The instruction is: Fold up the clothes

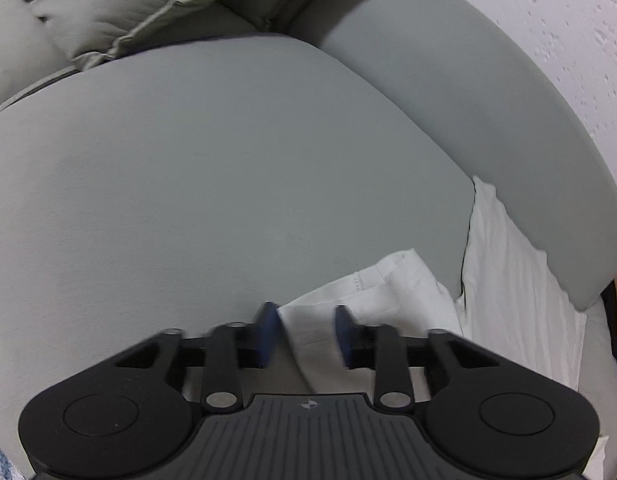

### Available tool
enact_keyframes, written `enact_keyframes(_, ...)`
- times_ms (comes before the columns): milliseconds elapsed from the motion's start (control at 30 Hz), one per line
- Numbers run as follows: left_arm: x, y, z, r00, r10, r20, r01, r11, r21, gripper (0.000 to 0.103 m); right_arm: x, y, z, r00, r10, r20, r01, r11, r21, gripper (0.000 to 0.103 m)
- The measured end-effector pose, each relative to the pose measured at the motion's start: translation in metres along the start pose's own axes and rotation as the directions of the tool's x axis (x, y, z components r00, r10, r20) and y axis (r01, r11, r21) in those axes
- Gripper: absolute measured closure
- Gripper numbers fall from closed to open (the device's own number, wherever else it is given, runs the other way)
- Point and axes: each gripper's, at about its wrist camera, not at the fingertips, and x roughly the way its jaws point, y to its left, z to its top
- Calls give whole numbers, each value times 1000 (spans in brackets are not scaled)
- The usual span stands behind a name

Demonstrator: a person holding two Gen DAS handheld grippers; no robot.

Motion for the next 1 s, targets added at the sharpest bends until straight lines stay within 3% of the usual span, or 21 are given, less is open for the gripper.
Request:
enact_keyframes(33,-1,-3,-1,1000,12,2,-12,1000,13,100,-1,0,-1,1000,0,3,0,1000,4,42)
enact_keyframes(200,-19,-16,-10,983,121,135,-133,988,83,100,-4,0,0,1000,-4,7,4,1000,6,39)
enact_keyframes(300,-9,-17,-7,976,198,89,-206,974,94,100,-1,2,0,1000,-11,-3,11,1000,-1,38)
enact_keyframes(400,-5,-26,-4,970,233,63,-241,954,179,89,-3,5,1,1000,-16,-4,16,1000,-11,32)
enact_keyframes(467,-11,-31,-5,966,253,58,-259,940,223,83,-12,5,3,1000,-10,17,10,1000,-15,28)
enact_keyframes(600,-46,-33,-19,960,249,129,-272,937,218,79,-37,-3,14,995,-38,94,38,999,4,26)
enact_keyframes(667,-61,-42,-29,967,205,154,-237,943,234,81,-44,-12,22,983,-114,142,114,993,8,26)
enact_keyframes(733,-64,-62,-42,981,134,138,-170,940,296,81,-50,-20,31,964,-189,188,190,982,15,47)
enact_keyframes(767,-62,-76,-49,989,93,116,-128,932,340,81,-46,-22,36,951,-240,193,245,969,-1,73)
enact_keyframes(800,-56,-91,-58,994,61,88,-91,919,383,80,-39,-24,41,939,-288,189,296,955,-18,82)
enact_keyframes(900,-33,-134,-90,1000,11,-8,-5,858,514,79,-16,-25,48,899,-407,164,423,903,-75,81)
enact_keyframes(1000,-16,-151,-122,996,84,-35,-45,787,616,74,-6,-15,35,856,-492,160,516,834,-196,80)
